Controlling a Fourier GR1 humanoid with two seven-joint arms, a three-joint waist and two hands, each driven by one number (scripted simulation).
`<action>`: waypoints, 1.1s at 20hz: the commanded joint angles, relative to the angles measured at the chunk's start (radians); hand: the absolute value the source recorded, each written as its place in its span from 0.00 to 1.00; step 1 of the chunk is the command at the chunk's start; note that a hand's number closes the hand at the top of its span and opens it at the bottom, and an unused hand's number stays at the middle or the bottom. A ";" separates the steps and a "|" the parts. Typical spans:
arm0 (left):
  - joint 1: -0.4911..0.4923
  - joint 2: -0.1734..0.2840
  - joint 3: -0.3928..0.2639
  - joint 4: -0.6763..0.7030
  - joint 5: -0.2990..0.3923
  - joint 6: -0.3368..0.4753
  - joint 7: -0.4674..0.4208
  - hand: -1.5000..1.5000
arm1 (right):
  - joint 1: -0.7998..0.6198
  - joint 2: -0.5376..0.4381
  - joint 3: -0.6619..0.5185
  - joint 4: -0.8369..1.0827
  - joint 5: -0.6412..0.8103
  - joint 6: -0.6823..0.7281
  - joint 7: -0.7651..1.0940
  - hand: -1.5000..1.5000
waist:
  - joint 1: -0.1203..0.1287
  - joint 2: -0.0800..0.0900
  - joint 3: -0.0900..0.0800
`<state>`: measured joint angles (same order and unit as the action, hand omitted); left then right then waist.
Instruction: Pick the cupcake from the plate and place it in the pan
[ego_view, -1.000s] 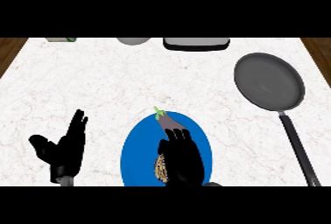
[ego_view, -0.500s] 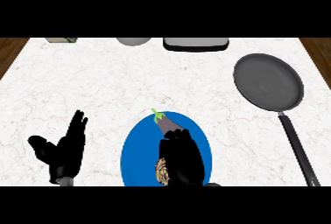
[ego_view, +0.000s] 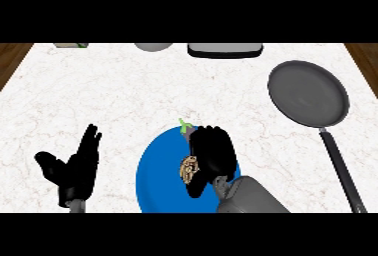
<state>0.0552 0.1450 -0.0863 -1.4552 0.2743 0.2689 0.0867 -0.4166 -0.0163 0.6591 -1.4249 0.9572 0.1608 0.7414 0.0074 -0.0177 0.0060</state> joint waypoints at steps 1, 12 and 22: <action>0.003 -0.013 0.002 0.022 0.009 -0.007 0.025 0.50 | 0.018 -0.089 -0.005 -0.031 0.088 -0.062 -0.053 1.00 | -0.009 0.017 -0.006; -0.026 -0.008 0.043 0.077 0.009 -0.023 -0.012 0.50 | -0.036 -0.059 -0.100 -0.408 0.293 -0.070 0.201 1.00 | -0.019 0.015 -0.006; 0.017 -0.043 0.012 0.047 -0.017 -0.021 -0.013 0.50 | -0.150 -0.118 -0.460 -0.268 0.106 -0.123 0.008 1.00 | -0.003 0.020 -0.006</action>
<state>0.0622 0.1261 -0.0669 -1.4561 0.2518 0.2506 0.0603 -0.5216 -0.1050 0.3293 -1.7369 1.1406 0.0602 0.8216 0.0031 -0.0053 0.0095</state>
